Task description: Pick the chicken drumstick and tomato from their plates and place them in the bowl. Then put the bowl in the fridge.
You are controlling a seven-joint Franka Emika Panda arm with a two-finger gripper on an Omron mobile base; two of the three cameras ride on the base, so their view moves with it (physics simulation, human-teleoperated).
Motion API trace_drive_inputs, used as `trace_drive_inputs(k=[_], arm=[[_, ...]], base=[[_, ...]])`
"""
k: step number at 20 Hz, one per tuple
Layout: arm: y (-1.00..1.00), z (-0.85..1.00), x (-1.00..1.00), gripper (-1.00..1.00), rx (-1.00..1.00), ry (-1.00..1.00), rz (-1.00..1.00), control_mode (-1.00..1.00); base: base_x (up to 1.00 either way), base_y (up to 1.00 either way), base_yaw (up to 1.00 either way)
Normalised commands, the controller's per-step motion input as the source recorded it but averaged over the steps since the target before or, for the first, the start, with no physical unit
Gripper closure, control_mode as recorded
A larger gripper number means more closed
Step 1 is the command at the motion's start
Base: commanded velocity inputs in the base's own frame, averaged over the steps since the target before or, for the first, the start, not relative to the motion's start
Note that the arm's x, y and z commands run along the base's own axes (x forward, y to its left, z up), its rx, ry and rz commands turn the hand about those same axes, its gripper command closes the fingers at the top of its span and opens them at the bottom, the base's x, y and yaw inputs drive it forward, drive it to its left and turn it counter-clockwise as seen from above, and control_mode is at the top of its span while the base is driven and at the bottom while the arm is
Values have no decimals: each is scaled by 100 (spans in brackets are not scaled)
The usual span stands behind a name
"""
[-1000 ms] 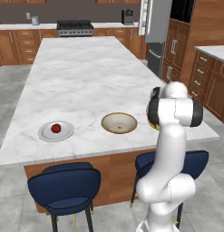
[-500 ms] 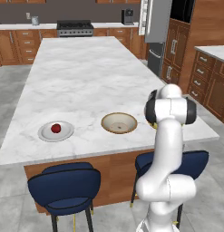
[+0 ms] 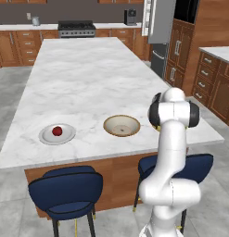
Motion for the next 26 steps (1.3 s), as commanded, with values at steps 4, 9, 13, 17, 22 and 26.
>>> trace_drive_inputs(k=[4,9,13,17,22,26], arm=[[2,-45,-3,100,0,0,0,-100],[23,-23,-21,100,1,0,0,-100],[31,9,-32,100,4,0,10,-100],[47,50,-42,100,0,3,23,-100],[66,34,-17,100,-8,3,50,-100],[77,23,-23,100,0,-3,30,-100]], base=[[0,0,0],[0,0,0],[0,0,0],[0,0,0],[0,0,0],[0,0,0]])
